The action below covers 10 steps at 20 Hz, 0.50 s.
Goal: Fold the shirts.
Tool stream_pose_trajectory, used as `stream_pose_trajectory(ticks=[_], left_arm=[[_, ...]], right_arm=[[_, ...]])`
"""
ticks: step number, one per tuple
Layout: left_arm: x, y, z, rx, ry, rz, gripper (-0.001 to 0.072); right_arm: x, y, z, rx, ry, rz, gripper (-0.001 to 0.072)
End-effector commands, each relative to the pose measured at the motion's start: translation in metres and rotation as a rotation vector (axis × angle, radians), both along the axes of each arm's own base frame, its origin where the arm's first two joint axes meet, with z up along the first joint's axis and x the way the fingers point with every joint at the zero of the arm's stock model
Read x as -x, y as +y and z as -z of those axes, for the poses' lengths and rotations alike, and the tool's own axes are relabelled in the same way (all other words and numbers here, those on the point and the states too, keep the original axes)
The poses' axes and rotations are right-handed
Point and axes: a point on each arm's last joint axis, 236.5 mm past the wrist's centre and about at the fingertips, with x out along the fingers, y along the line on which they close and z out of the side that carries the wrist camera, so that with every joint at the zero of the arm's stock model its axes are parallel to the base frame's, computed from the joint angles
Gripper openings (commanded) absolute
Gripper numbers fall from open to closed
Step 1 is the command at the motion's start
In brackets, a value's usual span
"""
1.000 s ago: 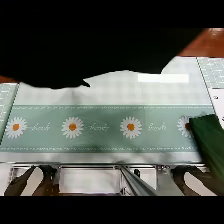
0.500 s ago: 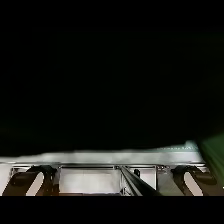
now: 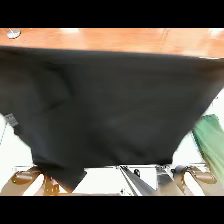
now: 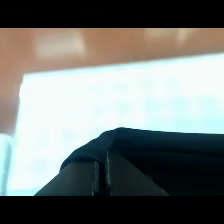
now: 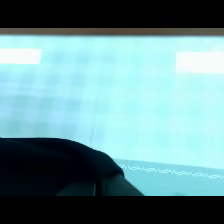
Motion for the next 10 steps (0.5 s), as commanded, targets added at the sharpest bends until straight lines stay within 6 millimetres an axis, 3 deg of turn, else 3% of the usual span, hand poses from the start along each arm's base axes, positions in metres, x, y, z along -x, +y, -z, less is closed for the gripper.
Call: stream_pose_trajectory(ticks=[1,6,8,10], left_arm=[[-0.079,-0.009,0.083,0.029,0.126,-0.028,0.0029],[-0.182,-0.018,0.174,0.105,0.138,-0.067,0.0029],[-0.211,-0.007,0.206,0.226,0.165,-0.18,0.0029],[-0.233,-0.009,0.237,0.35,0.218,-0.234,0.0029]], right_arm=[[-0.073,-0.007,0.081,-0.04,0.124,0.01,0.0037],[-0.177,-0.005,0.179,-0.142,0.26,0.004,0.0037],[-0.217,-0.003,0.205,-0.197,0.278,0.013,0.0037],[-0.252,0.001,0.229,-0.255,0.297,0.021,0.0037]])
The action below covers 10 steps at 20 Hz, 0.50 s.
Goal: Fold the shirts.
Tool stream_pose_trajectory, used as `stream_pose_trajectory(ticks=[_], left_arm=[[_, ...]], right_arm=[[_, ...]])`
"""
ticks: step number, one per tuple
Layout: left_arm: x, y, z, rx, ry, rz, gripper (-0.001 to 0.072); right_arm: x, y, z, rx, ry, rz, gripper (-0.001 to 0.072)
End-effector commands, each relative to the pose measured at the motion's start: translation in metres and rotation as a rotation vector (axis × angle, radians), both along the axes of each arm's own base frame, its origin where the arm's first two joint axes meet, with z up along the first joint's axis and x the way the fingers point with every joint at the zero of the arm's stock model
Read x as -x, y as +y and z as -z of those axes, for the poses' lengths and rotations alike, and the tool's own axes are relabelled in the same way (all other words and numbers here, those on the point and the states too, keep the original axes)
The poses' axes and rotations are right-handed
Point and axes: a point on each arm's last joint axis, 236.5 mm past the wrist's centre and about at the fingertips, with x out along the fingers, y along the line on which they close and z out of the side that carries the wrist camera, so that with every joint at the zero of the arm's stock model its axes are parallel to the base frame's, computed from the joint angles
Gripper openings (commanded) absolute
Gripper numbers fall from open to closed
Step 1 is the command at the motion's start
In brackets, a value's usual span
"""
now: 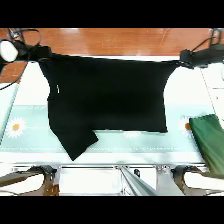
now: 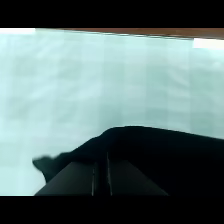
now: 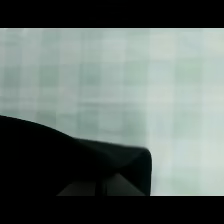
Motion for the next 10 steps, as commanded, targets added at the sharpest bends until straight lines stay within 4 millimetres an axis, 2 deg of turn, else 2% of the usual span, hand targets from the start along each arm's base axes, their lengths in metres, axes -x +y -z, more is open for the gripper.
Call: stream_pose_trajectory(ticks=[1,3,6,7,8,10], left_arm=[[-0.048,-0.007,0.057,0.221,0.039,-0.118,0.0029],[-0.057,-0.02,0.079,0.314,0.08,-0.134,0.0029],[-0.052,-0.022,0.101,0.352,0.147,-0.149,0.0029],[-0.047,-0.019,0.101,0.361,0.172,-0.157,0.0029],[-0.04,-0.019,0.093,0.377,0.197,-0.135,0.0029],[-0.021,-0.01,0.067,0.267,0.222,0.052,0.0029]], right_arm=[[-0.063,0.006,0.056,-0.106,0.041,0.04,0.0037],[-0.081,0.011,0.082,-0.166,0.082,0.066,0.0038],[-0.088,0.024,0.1,-0.243,0.122,0.062,0.0037],[-0.084,0.026,0.101,-0.241,0.136,0.049,0.0038],[-0.075,0.032,0.097,-0.252,0.159,0.012,0.0038],[-0.048,0.031,0.087,-0.216,0.204,-0.1,0.0038]])
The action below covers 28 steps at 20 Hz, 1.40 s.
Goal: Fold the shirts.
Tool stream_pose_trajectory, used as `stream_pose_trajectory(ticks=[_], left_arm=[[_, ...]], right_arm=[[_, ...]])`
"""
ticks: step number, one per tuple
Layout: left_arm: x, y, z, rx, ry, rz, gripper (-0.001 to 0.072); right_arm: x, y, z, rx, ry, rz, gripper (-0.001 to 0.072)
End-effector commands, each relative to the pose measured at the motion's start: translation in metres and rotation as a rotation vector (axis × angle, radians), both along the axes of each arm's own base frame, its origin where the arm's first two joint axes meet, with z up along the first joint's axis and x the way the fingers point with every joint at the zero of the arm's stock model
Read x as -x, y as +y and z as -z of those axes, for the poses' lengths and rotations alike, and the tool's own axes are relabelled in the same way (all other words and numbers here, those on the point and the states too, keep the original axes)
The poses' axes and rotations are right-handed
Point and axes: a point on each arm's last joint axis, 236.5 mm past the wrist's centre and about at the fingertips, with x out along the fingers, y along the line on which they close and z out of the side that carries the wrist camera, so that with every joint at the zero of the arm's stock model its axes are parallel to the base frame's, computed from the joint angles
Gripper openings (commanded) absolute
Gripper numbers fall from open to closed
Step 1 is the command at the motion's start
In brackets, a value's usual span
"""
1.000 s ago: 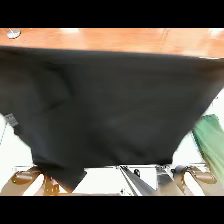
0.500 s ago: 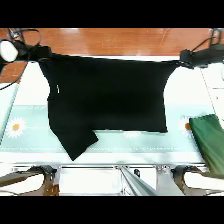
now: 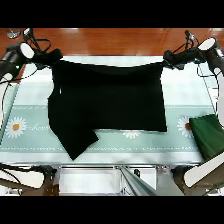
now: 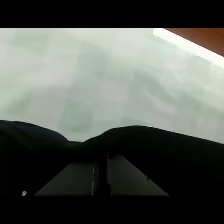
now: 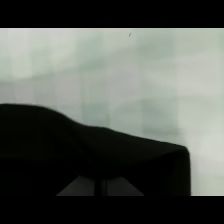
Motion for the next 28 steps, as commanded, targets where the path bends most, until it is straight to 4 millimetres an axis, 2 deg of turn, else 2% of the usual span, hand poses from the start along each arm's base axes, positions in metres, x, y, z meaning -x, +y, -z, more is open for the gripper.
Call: stream_pose_trajectory(ticks=[1,2,4,9,11,12,13,14,15,17,19,21,22,23,25,26,28], left_arm=[[0.034,0.01,-0.018,-0.049,0.079,0.203,0.0029],[0.05,0.017,-0.014,-0.048,0.137,0.225,0.003],[0.078,0.022,0.01,-0.036,0.255,0.266,0.003],[0.138,0.006,0.094,0.029,0.489,0.297,0.003],[0.159,0.005,0.11,0.051,0.564,0.301,0.003],[0.167,0.005,0.111,0.063,0.595,0.306,0.003],[0.171,0.006,0.11,0.071,0.614,0.308,0.0042],[0.176,0.008,0.106,0.08,0.637,0.313,0.0245],[0.182,0.012,0.101,0.084,0.667,0.313,0.0716],[0.197,0.02,0.09,0.096,0.72,0.309,0.0701],[0.214,0.027,0.077,0.11,0.734,0.293,0.0701],[0.24,0.037,0.072,0.122,0.731,0.254,0.0701],[0.257,0.043,0.074,0.135,0.734,0.228,0.0701],[0.278,0.049,0.08,0.152,0.735,0.189,0.0701],[0.313,0.061,0.093,0.205,0.706,0.087,0.0701],[0.321,0.06,0.098,0.264,0.658,0.036,0.0701],[0.325,0.052,0.102,0.408,0.516,-0.078,0.0701]], right_arm=[[0.035,0.001,-0.003,0.005,0.086,-0.136,0.0038],[0.045,-0.004,-0.002,0.018,0.12,-0.154,0.0038],[0.064,-0.009,0.01,0.043,0.195,-0.186,0.0038],[0.087,-0.002,0.057,0.063,0.299,-0.192,0.0038],[0.094,0.003,0.074,0.053,0.342,-0.186,0.0038],[0.093,0.004,0.079,0.043,0.356,-0.166,0.0055],[0.09,0.005,0.08,0.025,0.368,-0.127,0.0297],[0.089,0.008,0.076,0.006,0.368,-0.117,0.0614],[0.09,0.004,0.067,0.002,0.367,-0.121,0.0626],[0.1,-0.008,0.043,0.01,0.373,-0.133,0.0626],[0.125,-0.039,0.023,0.095,0.412,-0.141,0.0626],[0.152,-0.067,0.01,0.17,0.414,-0.135,0.0626],[0.162,-0.074,0.009,0.173,0.388,-0.113,0.0626],[0.172,-0.074,0.01,0.145,0.346,-0.092,0.0626],[0.191,-0.051,0.011,0.029,0.236,-0.059,0.0626],[0.201,-0.038,0.014,-0.026,0.193,-0.018,0.0626],[0.223,-0.015,0.023,-0.098,0.161,0.016,0.0626]])
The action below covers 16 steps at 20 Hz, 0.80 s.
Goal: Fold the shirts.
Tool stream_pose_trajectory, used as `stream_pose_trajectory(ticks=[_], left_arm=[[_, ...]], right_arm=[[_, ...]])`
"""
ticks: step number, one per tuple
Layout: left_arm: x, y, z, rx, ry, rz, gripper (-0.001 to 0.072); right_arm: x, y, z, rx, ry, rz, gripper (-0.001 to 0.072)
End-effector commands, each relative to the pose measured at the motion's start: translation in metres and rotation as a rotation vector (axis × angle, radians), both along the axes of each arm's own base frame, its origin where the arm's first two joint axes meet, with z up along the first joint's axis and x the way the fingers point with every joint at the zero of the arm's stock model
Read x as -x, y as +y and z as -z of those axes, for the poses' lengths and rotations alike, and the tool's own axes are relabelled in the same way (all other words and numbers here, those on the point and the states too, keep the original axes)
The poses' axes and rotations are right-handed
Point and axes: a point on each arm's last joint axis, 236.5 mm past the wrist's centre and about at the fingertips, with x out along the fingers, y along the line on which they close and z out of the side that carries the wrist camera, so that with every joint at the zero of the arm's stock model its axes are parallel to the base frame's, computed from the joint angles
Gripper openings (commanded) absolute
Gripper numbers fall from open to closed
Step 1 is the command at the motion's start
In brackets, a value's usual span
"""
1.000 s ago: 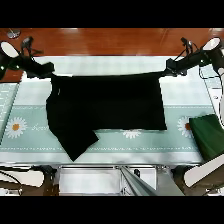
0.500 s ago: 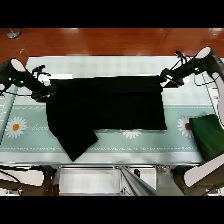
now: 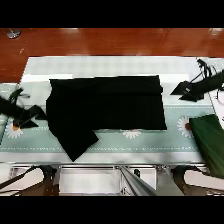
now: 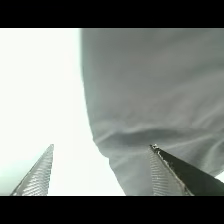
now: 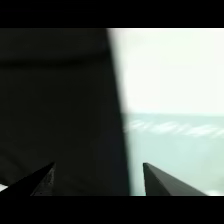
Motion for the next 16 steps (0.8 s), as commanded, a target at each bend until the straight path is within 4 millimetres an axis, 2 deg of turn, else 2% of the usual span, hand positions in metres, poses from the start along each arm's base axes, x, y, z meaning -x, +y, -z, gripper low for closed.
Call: stream_pose_trajectory(ticks=[1,2,5,7,10,12,14,16], left_arm=[[0.017,-0.009,0.013,0.118,-0.155,-0.252,0.07],[0.022,-0.013,0.018,0.147,-0.166,-0.281,0.07],[0.032,-0.036,0.028,0.212,-0.171,-0.243,0.07],[0.025,-0.054,0.028,0.259,-0.212,-0.232,0.07],[0.036,-0.077,0.042,0.263,-0.178,-0.182,0.07],[0.04,-0.088,0.044,0.269,-0.168,-0.143,0.07],[0.047,-0.102,0.04,0.299,-0.148,-0.089,0.07],[0.056,-0.11,0.038,0.322,-0.13,-0.038,0.07]], right_arm=[[0.033,0.036,0.009,-0.128,-0.102,0.08,0.0626],[0.043,0.047,0.013,-0.16,-0.095,0.075,0.0626],[0.062,0.061,0.024,-0.202,-0.057,0.075,0.0626],[0.064,0.061,0.027,-0.203,-0.051,0.079,0.0626],[0.068,0.069,0.022,-0.243,-0.038,0.07,0.0626],[0.069,0.07,0.02,-0.25,-0.031,0.064,0.0626],[0.061,0.047,0.014,-0.219,-0.045,0.107,0.0626],[0.051,0.008,0.003,-0.175,-0.063,0.19,0.0626]])
